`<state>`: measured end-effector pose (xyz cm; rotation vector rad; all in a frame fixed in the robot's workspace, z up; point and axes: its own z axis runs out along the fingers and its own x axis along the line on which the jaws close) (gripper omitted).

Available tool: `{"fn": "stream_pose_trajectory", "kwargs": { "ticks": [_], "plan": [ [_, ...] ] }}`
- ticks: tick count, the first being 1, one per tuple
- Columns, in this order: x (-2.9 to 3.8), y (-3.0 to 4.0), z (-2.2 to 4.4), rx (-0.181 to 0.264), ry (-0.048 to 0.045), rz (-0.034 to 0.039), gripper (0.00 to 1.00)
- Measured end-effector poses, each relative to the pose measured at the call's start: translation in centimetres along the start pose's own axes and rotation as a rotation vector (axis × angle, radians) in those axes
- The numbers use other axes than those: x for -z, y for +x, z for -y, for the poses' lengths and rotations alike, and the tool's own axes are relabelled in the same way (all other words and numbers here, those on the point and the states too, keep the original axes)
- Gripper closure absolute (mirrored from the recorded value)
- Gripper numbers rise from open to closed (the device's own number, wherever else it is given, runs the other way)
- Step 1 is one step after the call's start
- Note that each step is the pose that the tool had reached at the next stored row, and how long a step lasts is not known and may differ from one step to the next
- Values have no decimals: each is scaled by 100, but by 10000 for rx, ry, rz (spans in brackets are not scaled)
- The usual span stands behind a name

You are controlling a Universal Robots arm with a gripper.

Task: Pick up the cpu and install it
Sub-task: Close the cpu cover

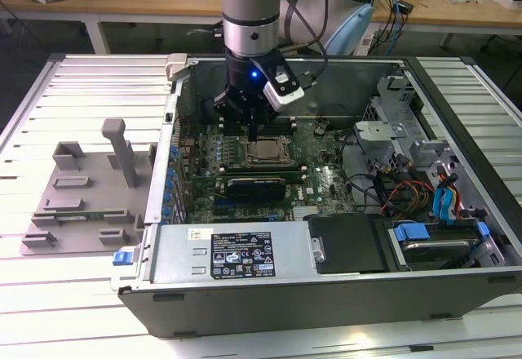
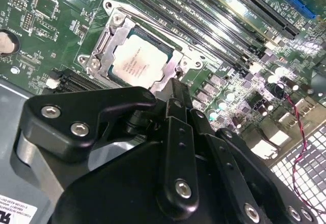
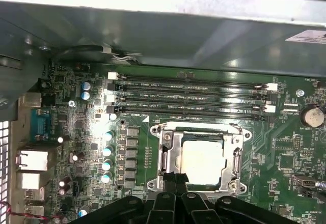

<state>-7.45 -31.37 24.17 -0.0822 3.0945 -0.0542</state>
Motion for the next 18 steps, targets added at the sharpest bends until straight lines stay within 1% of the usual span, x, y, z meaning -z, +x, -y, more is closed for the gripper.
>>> {"fn": "stream_pose_trajectory", "kwargs": {
  "ticks": [2,6,12,14,15,16,17,18],
  "plan": [
    [1,0,0,0,3,-1,89],
    [-3,-94,5,-2,3,-2,89],
    [-11,-262,14,0,3,-1,89],
    [-16,-363,20,0,3,-2,89],
    [-9,-366,20,-1,4,-2,89],
    [18,-367,21,-1,5,-2,89],
    [67,-369,22,-2,4,-1,89],
    [134,-372,25,-1,6,-2,89]
  ]
}}
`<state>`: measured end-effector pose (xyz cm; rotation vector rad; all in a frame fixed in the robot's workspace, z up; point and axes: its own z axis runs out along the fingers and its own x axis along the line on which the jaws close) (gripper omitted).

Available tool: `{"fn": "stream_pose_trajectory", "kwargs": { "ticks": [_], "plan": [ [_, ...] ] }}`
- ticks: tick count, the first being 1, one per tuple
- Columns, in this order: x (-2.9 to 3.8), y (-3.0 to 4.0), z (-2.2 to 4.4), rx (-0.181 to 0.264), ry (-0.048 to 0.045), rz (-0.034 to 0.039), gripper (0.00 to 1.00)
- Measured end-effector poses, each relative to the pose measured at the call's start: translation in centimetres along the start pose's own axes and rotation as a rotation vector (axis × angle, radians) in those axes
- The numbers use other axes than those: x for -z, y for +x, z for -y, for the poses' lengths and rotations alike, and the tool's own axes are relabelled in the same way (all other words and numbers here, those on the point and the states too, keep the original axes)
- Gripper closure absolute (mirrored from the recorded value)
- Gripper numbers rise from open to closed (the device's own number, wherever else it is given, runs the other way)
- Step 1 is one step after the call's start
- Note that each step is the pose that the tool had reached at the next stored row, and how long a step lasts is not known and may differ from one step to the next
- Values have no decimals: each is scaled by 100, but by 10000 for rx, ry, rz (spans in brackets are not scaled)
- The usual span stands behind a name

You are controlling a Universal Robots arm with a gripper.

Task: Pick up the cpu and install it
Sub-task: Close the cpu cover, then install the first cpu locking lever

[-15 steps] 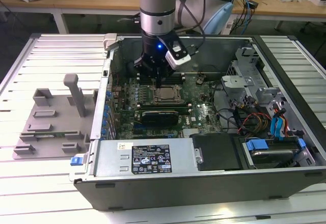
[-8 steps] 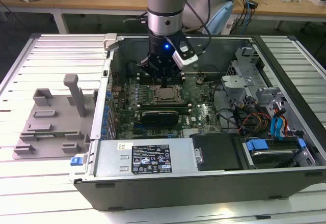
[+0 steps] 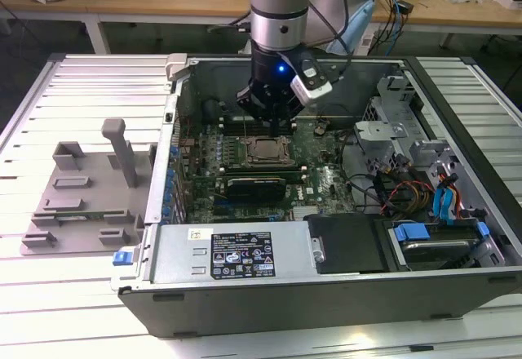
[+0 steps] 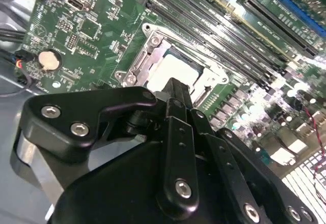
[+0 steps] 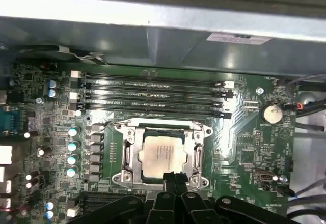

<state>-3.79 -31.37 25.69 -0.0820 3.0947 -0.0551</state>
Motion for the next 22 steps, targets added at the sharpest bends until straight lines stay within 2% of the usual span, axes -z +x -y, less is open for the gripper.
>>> {"fn": "stream_pose_trajectory", "kwargs": {
  "ticks": [1,4,22],
  "plan": [
    [35,-2,1,0,-4,2,89],
    [35,9,24,-62,0,1,89],
    [37,42,23,-62,0,7,89]
  ]
}}
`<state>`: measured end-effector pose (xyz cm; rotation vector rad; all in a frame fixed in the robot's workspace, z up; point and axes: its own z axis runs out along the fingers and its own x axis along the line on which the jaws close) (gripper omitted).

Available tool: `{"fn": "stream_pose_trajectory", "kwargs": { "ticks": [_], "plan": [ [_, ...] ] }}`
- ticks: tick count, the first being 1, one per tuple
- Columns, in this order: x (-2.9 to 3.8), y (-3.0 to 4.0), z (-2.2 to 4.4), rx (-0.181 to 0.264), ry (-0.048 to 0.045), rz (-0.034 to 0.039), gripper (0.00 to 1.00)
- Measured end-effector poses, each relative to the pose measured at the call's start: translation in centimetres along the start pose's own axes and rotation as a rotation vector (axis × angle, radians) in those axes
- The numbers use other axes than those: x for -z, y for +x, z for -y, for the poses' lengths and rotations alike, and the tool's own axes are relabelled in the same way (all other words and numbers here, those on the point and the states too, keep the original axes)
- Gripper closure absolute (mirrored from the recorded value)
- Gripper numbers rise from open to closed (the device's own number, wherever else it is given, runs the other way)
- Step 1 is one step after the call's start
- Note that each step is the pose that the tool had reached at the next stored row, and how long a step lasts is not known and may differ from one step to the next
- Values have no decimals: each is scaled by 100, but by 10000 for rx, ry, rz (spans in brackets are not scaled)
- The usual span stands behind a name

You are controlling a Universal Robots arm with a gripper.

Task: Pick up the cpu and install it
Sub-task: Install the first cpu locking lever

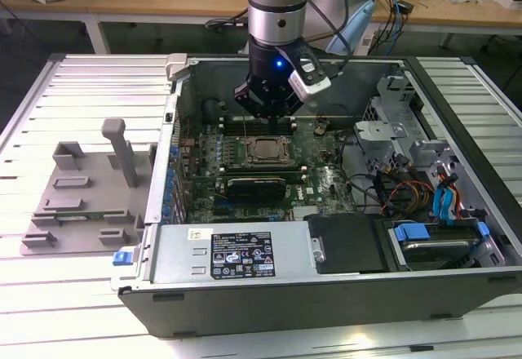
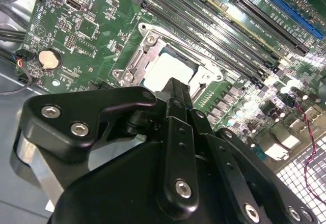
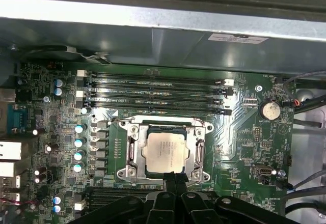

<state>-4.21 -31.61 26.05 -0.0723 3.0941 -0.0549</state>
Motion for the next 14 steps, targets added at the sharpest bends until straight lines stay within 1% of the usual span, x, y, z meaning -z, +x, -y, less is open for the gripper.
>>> {"fn": "stream_pose_trajectory", "kwargs": {
  "ticks": [1,3,6,14],
  "plan": [
    [0,11,0,2,0,0,89],
    [3,60,-3,2,-1,1,89],
    [5,113,-5,3,0,1,89],
    [10,224,-10,3,0,0,89]
  ]
}}
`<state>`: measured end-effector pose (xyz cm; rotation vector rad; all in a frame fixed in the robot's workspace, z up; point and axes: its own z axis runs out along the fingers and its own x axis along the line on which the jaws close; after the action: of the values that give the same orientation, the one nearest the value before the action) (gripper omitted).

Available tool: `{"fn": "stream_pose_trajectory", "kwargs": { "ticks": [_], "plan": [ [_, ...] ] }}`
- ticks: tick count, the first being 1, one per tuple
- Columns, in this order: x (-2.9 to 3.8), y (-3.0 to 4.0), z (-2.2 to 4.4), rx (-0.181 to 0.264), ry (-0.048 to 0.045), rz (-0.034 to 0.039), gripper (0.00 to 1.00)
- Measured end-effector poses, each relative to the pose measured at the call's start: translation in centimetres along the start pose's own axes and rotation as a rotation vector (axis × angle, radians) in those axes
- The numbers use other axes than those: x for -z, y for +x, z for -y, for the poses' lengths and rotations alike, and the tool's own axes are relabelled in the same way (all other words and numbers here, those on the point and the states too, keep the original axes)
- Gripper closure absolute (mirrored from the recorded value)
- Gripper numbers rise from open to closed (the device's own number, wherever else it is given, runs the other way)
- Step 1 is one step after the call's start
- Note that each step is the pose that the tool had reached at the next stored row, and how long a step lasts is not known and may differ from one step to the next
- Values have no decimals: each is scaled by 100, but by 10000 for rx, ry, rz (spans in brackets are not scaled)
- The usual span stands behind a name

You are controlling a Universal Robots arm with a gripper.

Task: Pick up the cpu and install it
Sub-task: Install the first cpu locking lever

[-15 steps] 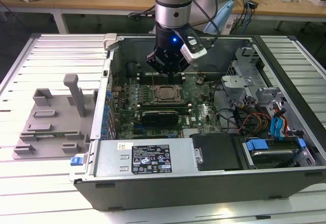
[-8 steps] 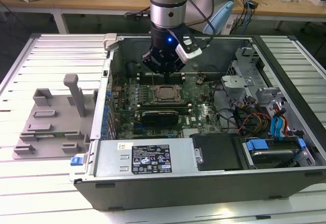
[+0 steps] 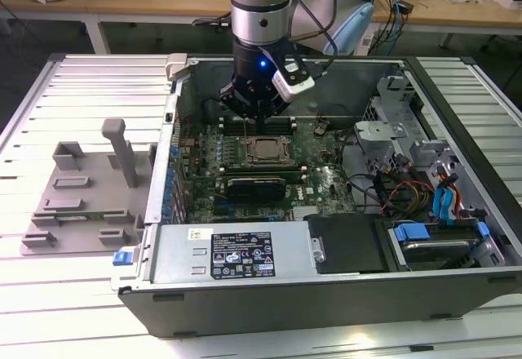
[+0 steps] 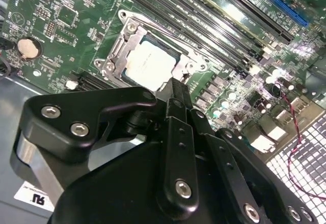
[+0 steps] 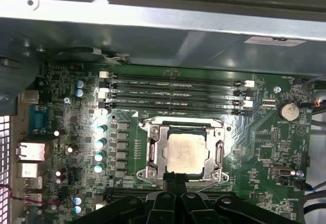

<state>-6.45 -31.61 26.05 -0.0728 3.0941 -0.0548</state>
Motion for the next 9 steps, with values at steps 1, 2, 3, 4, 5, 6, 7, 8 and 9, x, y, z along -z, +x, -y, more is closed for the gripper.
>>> {"fn": "stream_pose_trajectory", "kwargs": {
  "ticks": [1,2,3,4,5,6,7,8,9],
  "plan": [
    [1,17,-1,0,1,0,89],
    [2,32,-1,0,1,-1,89],
    [3,56,-3,-1,1,0,89],
    [4,75,-3,-1,1,0,89],
    [5,103,-5,-2,1,0,89],
    [6,123,-6,0,1,-1,89],
    [7,144,-7,1,0,0,89],
    [9,198,-9,-1,0,0,89],
    [11,242,-11,0,0,0,89]
  ]
}}
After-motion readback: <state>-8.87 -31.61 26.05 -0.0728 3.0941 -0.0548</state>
